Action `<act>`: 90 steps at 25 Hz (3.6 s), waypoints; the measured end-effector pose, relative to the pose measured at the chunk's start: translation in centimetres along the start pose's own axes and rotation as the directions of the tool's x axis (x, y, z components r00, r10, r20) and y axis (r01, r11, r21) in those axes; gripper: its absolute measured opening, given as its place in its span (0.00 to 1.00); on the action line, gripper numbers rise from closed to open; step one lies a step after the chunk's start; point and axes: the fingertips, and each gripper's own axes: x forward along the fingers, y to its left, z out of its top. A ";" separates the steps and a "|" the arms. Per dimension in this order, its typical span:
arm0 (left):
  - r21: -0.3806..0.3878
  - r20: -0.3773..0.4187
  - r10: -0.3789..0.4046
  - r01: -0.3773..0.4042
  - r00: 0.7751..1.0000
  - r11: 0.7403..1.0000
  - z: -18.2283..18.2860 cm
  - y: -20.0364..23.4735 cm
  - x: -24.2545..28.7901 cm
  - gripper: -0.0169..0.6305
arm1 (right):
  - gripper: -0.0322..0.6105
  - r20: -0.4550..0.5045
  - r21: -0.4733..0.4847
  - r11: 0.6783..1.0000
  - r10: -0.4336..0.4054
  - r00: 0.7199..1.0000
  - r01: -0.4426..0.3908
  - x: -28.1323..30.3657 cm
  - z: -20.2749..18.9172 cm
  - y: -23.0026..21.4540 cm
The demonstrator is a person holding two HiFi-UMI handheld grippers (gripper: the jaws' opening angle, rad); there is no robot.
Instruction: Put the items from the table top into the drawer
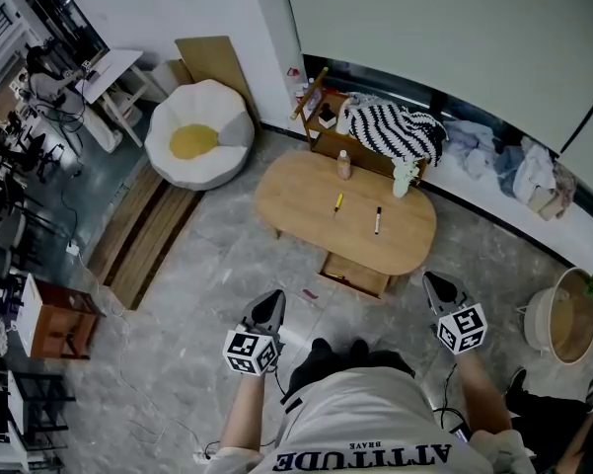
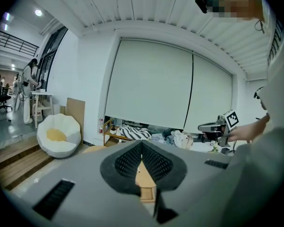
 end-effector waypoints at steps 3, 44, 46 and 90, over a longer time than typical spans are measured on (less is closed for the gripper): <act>0.000 -0.007 -0.002 0.002 1.000 1.000 0.2 0.6 0.7 0.06 | 0.08 -0.009 0.005 1.000 0.003 1.000 -0.003 0.8 0.0 -0.1; 0.068 -0.159 -0.354 0.368 0.922 0.927 4.3 20.8 21.5 0.06 | 0.08 -0.157 0.071 0.957 -0.267 0.951 0.281 21.8 2.4 0.9; 0.071 -0.168 -0.370 0.386 0.914 0.920 4.2 21.5 22.4 0.06 | 0.08 -0.170 0.066 0.956 -0.271 0.948 0.285 22.7 2.3 1.0; -0.011 -0.291 -0.280 0.290 0.915 0.957 -11.3 16.5 36.8 0.06 | 0.08 -0.420 0.160 0.985 0.002 0.908 0.072 34.2 -16.3 -10.5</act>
